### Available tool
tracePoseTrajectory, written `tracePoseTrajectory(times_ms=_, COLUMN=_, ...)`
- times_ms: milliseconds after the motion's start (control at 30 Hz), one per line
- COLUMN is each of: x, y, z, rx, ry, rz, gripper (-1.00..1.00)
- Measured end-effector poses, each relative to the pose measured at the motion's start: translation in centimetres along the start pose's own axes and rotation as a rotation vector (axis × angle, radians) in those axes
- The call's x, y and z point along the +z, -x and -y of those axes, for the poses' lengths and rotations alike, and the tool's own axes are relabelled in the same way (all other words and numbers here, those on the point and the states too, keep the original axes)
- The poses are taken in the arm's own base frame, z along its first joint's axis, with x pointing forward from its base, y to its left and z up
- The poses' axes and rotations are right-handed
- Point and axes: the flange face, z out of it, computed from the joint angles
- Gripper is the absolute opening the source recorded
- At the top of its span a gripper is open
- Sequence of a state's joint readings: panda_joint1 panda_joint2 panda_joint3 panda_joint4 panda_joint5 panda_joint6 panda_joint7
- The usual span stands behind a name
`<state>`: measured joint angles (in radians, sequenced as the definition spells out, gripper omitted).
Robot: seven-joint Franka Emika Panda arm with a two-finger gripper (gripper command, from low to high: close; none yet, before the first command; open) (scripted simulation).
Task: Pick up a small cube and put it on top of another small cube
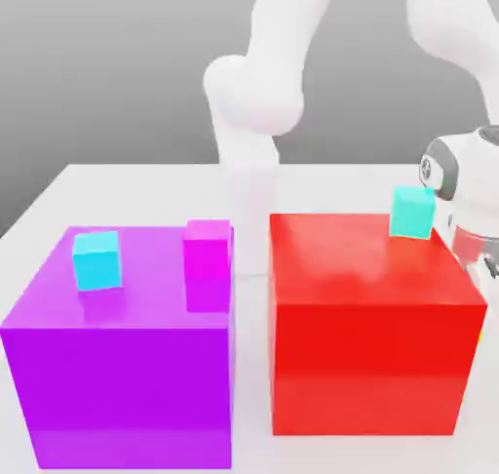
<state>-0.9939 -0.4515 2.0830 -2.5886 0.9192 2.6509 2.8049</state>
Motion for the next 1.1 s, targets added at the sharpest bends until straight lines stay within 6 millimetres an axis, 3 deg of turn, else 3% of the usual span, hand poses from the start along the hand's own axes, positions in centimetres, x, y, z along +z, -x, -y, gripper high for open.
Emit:
tracePoseTrajectory(times_ms=67, x=-1.8, y=0.1, z=0.1, rx=-0.008, ry=0.009, rz=0.001, gripper=-1.00)
tracePoseTrajectory(times_ms=200, x=-6.3, y=3.0, z=0.8, rx=-0.125, ry=0.108, rz=0.067, gripper=-1.00)
tracePoseTrajectory(times_ms=267, x=-8.7, y=4.6, z=2.1, rx=-0.170, ry=0.150, rz=0.106, gripper=-1.00)
tracePoseTrajectory(times_ms=433, x=-14.2, y=7.8, z=11.4, rx=-0.100, ry=0.190, rz=0.170, gripper=-1.00)
tracePoseTrajectory(times_ms=567, x=-17.6, y=7.3, z=20.9, rx=0.080, ry=0.173, rz=0.176, gripper=-1.00)
tracePoseTrajectory(times_ms=700, x=-20.3, y=4.1, z=30.5, rx=0.343, ry=0.131, rz=0.144, gripper=-1.00)
tracePoseTrajectory(times_ms=867, x=-23.7, y=-3.1, z=40.8, rx=0.691, ry=0.078, rz=0.095, gripper=-1.00)
tracePoseTrajectory(times_ms=1000, x=-26.7, y=-10.8, z=47.1, rx=0.983, ry=0.038, rz=0.050, gripper=-1.00)
tracePoseTrajectory(times_ms=1067, x=-28.2, y=-15.2, z=49.4, rx=1.133, ry=0.019, rz=0.026, gripper=-1.00)
tracePoseTrajectory(times_ms=1100, x=-28.4, y=-16.2, z=49.6, rx=1.194, ry=0.006, rz=0.010, gripper=-1.00)
